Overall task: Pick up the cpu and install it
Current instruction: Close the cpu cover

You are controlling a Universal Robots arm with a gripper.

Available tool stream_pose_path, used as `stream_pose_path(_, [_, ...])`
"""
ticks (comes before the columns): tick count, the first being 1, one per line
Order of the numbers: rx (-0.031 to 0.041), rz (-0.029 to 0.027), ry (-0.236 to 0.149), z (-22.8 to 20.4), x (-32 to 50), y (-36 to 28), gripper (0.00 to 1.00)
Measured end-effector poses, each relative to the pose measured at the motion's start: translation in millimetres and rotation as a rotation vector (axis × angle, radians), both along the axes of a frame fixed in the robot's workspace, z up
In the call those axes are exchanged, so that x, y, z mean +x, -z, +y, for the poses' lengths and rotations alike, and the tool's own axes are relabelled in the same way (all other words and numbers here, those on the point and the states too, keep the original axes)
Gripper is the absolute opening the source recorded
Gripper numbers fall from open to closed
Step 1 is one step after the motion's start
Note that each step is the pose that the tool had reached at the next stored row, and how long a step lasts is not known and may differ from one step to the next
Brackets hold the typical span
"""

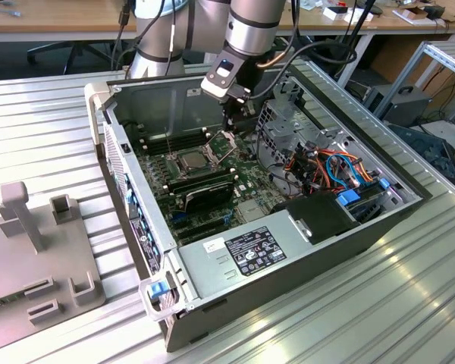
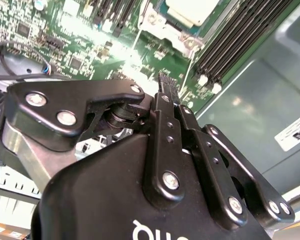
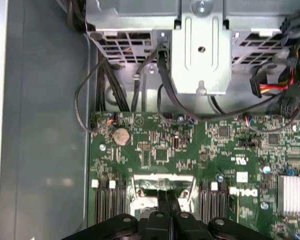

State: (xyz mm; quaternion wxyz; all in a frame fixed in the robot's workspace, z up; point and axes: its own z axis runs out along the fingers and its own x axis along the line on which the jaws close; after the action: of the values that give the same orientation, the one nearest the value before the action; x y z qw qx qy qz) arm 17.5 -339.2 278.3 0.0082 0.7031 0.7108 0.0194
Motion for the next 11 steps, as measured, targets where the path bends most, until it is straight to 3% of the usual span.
stream_pose_path(6, [-0.0001,0.0003,0.0,0.0,20.6,0.3,0.11])
stream_pose_path(11, [0.0,0.0002,0.0,0.0,29.7,0.6,0.11])
